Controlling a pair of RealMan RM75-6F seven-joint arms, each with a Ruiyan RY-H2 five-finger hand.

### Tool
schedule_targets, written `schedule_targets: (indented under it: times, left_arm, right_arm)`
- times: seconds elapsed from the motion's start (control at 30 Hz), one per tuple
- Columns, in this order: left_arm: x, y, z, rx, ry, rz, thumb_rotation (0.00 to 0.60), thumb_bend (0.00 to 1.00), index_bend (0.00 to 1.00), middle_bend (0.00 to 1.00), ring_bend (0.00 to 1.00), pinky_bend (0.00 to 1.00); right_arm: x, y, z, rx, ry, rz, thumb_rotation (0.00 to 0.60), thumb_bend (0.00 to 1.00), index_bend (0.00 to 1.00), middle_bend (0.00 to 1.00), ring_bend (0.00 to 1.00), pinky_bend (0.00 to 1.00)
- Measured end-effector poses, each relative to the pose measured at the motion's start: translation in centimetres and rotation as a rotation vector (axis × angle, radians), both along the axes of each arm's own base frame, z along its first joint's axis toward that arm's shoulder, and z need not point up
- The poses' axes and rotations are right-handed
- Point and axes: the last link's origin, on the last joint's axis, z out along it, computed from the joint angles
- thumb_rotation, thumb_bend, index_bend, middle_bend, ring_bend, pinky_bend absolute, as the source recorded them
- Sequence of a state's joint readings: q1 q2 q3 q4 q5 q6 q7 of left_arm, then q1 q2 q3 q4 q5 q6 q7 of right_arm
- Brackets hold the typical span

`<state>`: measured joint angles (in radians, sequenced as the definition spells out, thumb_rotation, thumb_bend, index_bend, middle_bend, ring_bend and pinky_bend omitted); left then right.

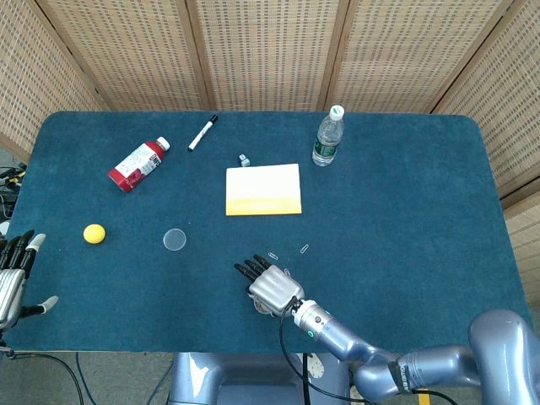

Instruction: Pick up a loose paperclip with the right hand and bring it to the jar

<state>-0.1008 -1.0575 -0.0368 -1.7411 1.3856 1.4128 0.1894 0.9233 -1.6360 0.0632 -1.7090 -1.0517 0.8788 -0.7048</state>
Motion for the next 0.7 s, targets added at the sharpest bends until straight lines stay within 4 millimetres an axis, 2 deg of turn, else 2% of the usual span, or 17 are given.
schedule_targets:
  times: [0.43, 0.53, 0.7]
  left_arm:
    - [0.0, 0.0, 0.0, 0.0, -0.002, -0.001, 0.6, 0.0, 0.0, 0.0, 0.0, 0.0]
    - [0.0, 0.0, 0.0, 0.001, -0.005, 0.001, 0.6, 0.0, 0.0, 0.0, 0.0, 0.0]
    - [0.0, 0.0, 0.2, 0.004, -0.009, 0.0, 0.6, 0.0, 0.0, 0.0, 0.0, 0.0]
  right_arm:
    - [0.1, -0.1, 0.8, -0.014, -0.022, -0.003, 0.6, 0.18, 0.42, 0.0, 0.0, 0.07]
    - [0.0, -0.4, 1.8, -0.035, -0.034, -0.005, 0.6, 0.19, 0.42, 0.0, 0.0, 0.07]
    - [-1.0, -1.5, 4.6, -0.109, -0.047, -0.018, 0.6, 0.18, 0.4, 0.0, 0.0, 0.07]
